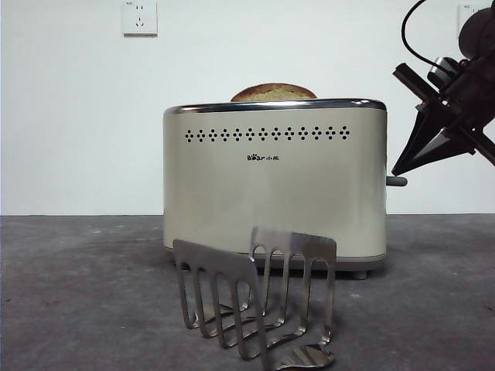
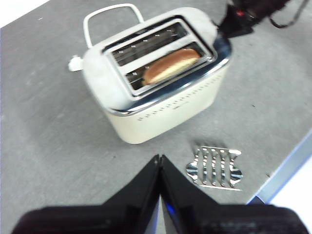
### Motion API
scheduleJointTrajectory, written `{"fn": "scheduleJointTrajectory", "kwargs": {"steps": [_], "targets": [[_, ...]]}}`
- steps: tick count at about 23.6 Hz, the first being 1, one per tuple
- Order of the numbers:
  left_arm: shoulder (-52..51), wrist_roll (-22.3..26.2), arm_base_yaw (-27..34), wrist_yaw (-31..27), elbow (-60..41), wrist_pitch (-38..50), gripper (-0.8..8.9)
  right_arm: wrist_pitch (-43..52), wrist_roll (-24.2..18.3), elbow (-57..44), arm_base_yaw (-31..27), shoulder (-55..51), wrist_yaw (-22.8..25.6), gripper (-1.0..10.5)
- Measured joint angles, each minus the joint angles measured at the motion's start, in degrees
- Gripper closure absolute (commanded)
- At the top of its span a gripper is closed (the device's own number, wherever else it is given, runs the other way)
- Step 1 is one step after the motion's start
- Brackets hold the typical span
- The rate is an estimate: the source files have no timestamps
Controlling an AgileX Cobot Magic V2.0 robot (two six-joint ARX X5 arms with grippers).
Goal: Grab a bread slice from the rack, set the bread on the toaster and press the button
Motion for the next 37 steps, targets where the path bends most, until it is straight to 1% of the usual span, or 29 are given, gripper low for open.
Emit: {"fn": "scheduleJointTrajectory", "kwargs": {"steps": [15,23,29,32,37], "targets": [[0.0,-0.2,0.6,-0.2,0.0,0.0,8.22,0.3,-2.4,1.3,-0.1,6.1,-2.1,9.5],[0.0,-0.2,1.5,-0.2,0.0,0.0,8.22,-1.0,-4.4,1.7,-0.1,6.1,-0.9,9.5],[0.0,-0.2,1.5,-0.2,0.0,0.0,8.22,-1.4,-5.0,1.8,-0.1,6.2,-0.7,9.5],[0.0,-0.2,1.5,-0.2,0.0,0.0,8.22,-2.0,-5.5,2.1,-0.1,6.2,1.2,9.5],[0.0,-0.2,1.5,-0.2,0.0,0.0,8.22,-2.3,-5.8,2.1,-0.1,6.1,1.4,9.5]]}}
